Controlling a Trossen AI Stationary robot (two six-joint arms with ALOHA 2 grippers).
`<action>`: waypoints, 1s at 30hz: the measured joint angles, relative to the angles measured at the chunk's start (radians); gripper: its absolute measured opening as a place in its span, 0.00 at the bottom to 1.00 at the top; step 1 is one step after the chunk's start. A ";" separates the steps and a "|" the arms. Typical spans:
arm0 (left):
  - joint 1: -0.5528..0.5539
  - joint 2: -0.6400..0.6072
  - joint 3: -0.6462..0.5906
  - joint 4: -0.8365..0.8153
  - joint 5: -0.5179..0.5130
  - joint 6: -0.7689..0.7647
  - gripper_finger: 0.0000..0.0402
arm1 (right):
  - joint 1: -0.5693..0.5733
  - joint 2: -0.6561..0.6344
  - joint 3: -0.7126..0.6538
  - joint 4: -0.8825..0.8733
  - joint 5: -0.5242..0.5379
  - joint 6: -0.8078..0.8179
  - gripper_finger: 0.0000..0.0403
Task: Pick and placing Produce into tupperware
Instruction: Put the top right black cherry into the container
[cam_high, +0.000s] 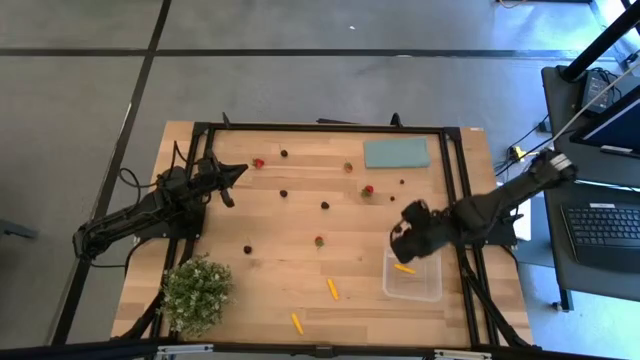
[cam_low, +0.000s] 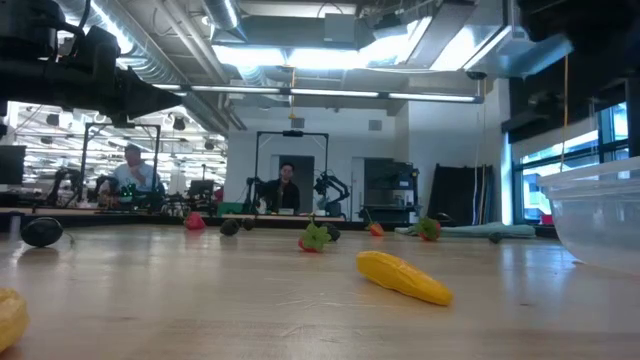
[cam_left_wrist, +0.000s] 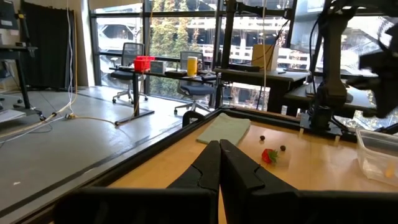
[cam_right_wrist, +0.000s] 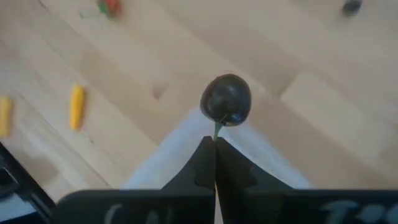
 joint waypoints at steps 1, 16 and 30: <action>0.000 0.000 0.000 0.000 0.000 0.000 0.00 | 0.021 0.021 0.000 0.001 0.000 0.024 0.00; 0.000 0.000 0.000 -0.002 0.000 0.000 0.00 | 0.142 0.266 -0.092 0.170 -0.192 0.213 0.00; 0.000 0.000 0.000 -0.002 0.000 -0.003 0.00 | 0.145 0.267 -0.208 0.333 -0.192 0.265 0.05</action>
